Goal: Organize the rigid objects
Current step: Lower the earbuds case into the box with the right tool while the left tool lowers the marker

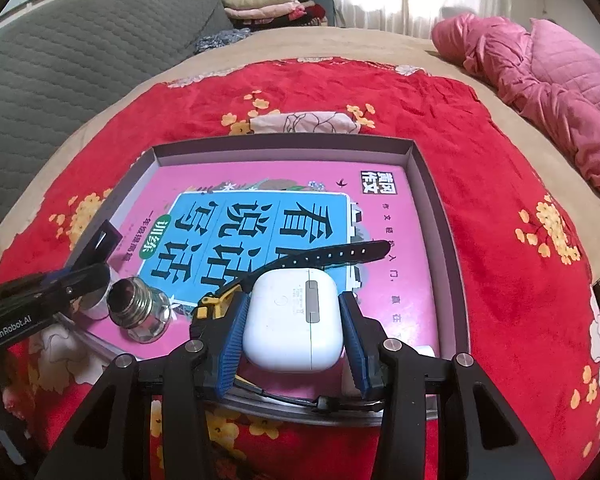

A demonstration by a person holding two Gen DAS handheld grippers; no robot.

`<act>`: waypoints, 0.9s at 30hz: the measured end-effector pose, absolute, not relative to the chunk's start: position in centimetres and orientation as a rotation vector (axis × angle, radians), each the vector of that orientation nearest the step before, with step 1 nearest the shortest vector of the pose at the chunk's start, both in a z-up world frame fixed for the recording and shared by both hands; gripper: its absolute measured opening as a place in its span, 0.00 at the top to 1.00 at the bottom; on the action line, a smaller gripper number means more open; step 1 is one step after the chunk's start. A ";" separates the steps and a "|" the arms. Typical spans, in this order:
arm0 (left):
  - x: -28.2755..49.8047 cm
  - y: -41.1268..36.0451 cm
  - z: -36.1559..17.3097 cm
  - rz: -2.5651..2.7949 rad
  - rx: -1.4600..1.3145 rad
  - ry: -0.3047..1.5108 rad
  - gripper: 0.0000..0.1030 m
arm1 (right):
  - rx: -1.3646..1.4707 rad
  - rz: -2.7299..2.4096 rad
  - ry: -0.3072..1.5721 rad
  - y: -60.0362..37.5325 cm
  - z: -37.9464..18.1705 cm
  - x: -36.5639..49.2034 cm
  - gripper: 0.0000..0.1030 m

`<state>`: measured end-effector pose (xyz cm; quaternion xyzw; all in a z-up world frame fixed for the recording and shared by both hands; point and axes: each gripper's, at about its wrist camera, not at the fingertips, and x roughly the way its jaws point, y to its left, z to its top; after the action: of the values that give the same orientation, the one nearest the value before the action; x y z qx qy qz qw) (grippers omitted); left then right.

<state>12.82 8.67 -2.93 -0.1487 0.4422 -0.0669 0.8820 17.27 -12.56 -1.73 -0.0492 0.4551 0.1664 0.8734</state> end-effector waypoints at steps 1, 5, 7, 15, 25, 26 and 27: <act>12.8 8.7 -3.0 -0.138 -0.310 0.922 0.78 | -0.100 0.351 0.954 -12.5 -1.7 17.3 0.55; 12.8 8.7 -3.0 -0.138 -0.307 0.925 0.78 | -0.086 0.365 0.965 -12.4 -1.8 17.4 0.55; 12.7 8.7 -3.0 -0.140 -0.304 0.929 0.78 | -0.086 0.377 0.971 -12.2 -1.9 17.4 0.55; 12.8 8.3 -3.0 -0.149 -0.296 0.941 0.78 | -0.100 0.417 1.019 -11.0 -2.5 17.4 0.55; 12.8 8.3 -3.0 -0.149 -0.296 0.939 0.78 | -0.123 0.395 1.024 -10.9 -3.1 17.2 0.55; 12.8 8.3 -3.1 -0.148 -0.296 0.939 0.78 | -0.122 0.395 1.024 -10.9 -3.1 17.2 0.55; 12.8 8.3 -3.0 -0.149 -0.293 0.940 0.78 | -0.122 0.395 1.024 -10.9 -3.1 17.2 0.55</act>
<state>12.79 8.31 -3.03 -0.1405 0.4507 -0.0713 0.8787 17.18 -10.85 -3.09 -0.0580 0.4863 0.1876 0.8514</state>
